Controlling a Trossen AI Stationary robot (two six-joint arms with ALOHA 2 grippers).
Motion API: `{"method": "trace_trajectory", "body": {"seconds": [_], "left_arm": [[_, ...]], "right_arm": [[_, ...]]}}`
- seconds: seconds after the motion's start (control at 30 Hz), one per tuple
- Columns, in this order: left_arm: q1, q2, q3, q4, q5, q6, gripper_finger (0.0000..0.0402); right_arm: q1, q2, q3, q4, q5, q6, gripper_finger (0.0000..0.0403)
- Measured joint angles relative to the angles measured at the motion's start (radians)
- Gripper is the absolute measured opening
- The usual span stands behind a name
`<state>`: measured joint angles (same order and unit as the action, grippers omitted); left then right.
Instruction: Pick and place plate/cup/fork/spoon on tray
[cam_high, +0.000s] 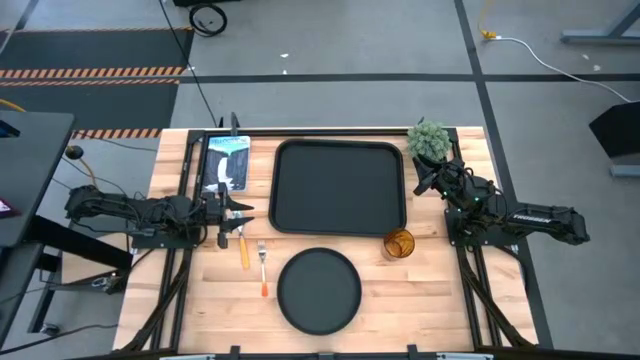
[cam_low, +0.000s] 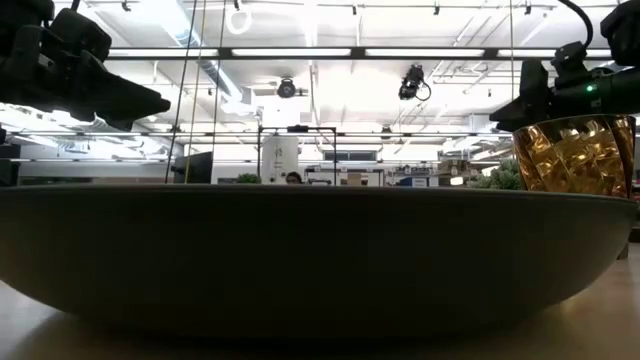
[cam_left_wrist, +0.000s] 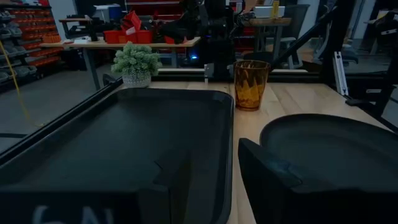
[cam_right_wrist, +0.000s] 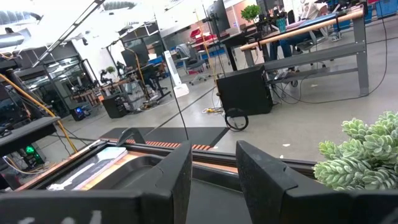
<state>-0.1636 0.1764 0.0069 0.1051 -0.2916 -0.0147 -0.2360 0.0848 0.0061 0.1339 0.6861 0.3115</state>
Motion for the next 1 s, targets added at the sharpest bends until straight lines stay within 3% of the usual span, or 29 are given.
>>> {"method": "trace_trajectory", "body": {"seconds": [0.37,0.6,0.77,0.93,1.0], "left_arm": [[0.000,0.000,0.000,0.047,-0.013,0.008,0.0142],[0.000,0.000,0.000,0.168,-0.185,0.043,0.0142],[0.000,0.000,0.000,0.240,-0.236,0.174,0.0142],[0.000,0.000,0.000,0.251,-0.253,0.259,0.0142],[0.000,0.000,0.000,0.256,-0.295,0.250,0.0142]], "right_arm": [[0.000,0.000,0.000,0.019,0.000,0.038,0.0132],[-0.004,0.000,0.000,0.105,0.001,0.060,0.0132],[-0.004,0.000,0.000,0.236,-0.014,-0.077,0.0132],[-0.004,0.000,0.000,0.310,-0.168,-0.255,0.0132],[-0.004,0.004,0.000,0.322,-0.156,-0.264,0.0132]]}}
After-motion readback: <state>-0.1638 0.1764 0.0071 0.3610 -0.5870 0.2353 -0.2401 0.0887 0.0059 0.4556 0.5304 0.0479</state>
